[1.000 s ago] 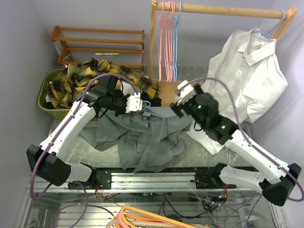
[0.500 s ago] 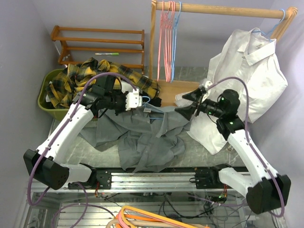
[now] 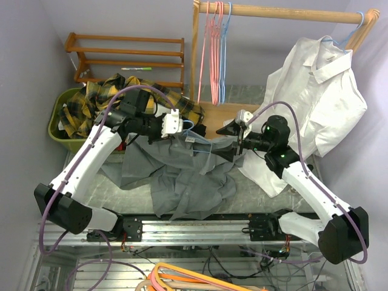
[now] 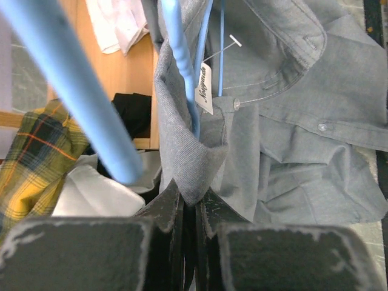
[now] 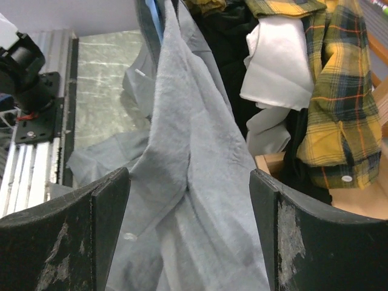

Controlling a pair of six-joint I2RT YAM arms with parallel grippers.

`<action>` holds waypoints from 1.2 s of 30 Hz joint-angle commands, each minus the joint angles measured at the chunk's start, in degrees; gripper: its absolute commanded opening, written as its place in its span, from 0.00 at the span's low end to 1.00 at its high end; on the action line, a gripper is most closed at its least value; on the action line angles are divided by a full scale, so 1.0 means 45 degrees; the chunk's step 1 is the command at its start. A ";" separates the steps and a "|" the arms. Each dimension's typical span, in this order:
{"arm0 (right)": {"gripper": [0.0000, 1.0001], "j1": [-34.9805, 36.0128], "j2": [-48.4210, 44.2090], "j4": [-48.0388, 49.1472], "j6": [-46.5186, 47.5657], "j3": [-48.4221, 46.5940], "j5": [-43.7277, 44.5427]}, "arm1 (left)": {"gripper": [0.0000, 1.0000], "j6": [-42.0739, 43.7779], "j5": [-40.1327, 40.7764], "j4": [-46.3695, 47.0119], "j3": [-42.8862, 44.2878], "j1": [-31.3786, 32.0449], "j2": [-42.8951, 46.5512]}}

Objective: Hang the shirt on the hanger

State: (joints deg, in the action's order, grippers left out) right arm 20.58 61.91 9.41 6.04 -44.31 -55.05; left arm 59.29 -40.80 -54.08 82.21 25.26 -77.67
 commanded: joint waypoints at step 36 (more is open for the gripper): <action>0.14 0.3027 0.0997 -0.0493 0.0570 -0.1548 0.2555 | 0.07 -0.0176 -0.0563 0.0617 0.1496 0.1380 -0.1916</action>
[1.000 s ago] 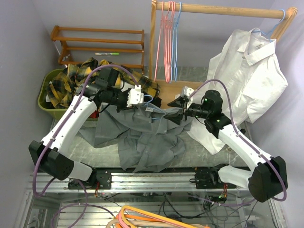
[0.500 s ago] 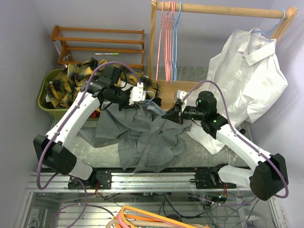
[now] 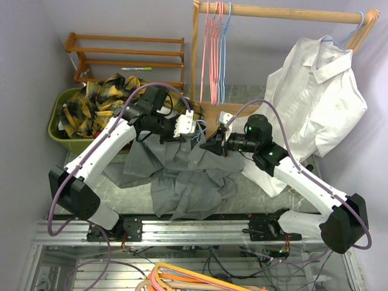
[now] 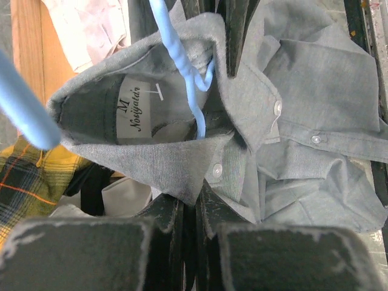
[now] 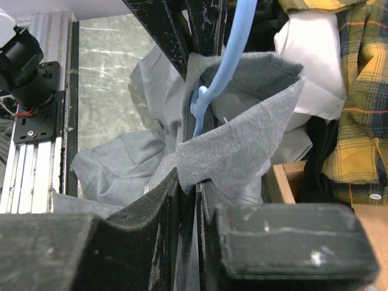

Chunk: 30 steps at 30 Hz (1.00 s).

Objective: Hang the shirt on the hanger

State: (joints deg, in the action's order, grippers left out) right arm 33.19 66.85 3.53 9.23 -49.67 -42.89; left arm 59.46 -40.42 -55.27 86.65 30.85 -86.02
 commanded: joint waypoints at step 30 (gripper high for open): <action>0.25 0.0189 -0.0392 -0.0624 0.0666 0.0622 0.2236 | 0.07 0.0480 -0.0418 0.0130 0.0451 0.0028 0.0477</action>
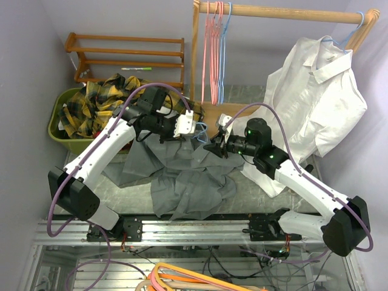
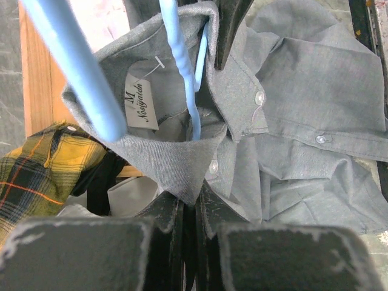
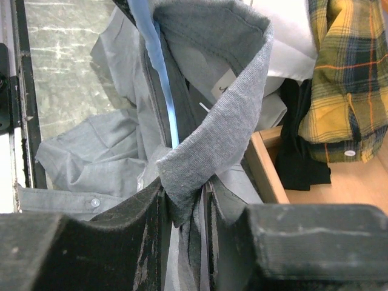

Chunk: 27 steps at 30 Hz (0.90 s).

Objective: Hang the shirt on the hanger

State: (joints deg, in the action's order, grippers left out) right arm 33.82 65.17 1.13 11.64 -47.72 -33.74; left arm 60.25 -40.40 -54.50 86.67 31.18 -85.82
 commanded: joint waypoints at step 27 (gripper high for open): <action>0.00 0.0067 -0.4136 0.0911 -0.4648 0.2538 0.4290 | 0.98 -0.2515 0.2849 0.0980 -0.0338 -0.2247 0.1655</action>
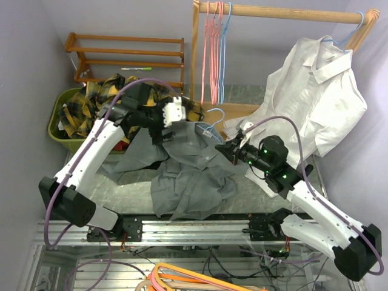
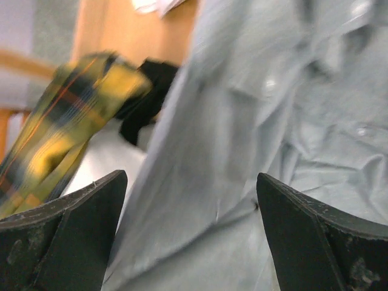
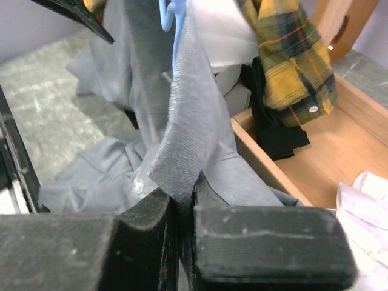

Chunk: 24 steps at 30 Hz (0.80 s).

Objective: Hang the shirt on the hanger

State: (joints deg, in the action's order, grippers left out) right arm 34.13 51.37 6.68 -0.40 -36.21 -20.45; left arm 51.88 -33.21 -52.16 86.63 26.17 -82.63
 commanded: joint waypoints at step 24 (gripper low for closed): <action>0.00 -0.0003 -0.2218 -1.2812 -0.7624 -0.4337 0.6547 | 0.98 -0.7782 0.3045 -0.1249 0.3901 -0.3394 0.0086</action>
State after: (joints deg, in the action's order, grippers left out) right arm 34.15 35.48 -36.88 -29.91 -50.09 -8.38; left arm 29.28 -26.26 -49.93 92.23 11.07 -81.89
